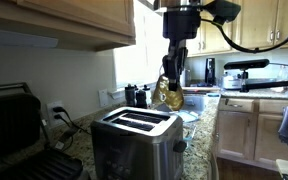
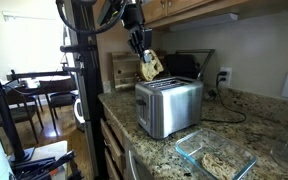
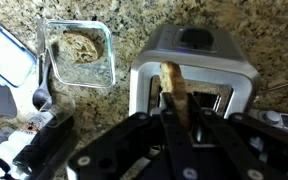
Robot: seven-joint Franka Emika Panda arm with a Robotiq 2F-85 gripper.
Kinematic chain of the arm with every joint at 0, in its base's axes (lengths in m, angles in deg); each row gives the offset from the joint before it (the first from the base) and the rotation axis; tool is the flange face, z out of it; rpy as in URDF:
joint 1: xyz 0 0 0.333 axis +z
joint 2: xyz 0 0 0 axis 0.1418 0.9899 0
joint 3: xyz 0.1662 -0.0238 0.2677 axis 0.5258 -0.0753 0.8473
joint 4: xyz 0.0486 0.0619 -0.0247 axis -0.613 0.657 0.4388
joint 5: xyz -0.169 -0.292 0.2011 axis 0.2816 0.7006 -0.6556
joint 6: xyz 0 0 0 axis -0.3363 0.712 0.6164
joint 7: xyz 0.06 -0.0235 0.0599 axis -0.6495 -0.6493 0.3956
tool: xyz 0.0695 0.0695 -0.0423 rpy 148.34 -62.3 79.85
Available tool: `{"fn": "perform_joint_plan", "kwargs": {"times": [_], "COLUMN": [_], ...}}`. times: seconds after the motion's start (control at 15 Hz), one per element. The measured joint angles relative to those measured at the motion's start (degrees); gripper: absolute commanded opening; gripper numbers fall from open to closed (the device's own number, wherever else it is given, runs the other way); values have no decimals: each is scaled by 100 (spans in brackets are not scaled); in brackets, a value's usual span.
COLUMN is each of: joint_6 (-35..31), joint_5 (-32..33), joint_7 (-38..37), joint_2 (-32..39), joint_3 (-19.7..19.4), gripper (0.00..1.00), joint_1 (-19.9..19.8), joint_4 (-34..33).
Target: Put the bread in the toaster
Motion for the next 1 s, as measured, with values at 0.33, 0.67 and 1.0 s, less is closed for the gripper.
{"fn": "perform_joint_plan", "kwargs": {"times": [0.33, 0.67, 1.0], "joint_6": [0, 0, 0], "joint_5": [86, 124, 133], "joint_7": [-194, -285, -295], "joint_2": [361, 663, 922], "joint_3": [-1, -28, -89], "gripper": [6, 6, 6], "joint_1": [-4, -7, -12], "joint_4": [-252, -474, -653]}}
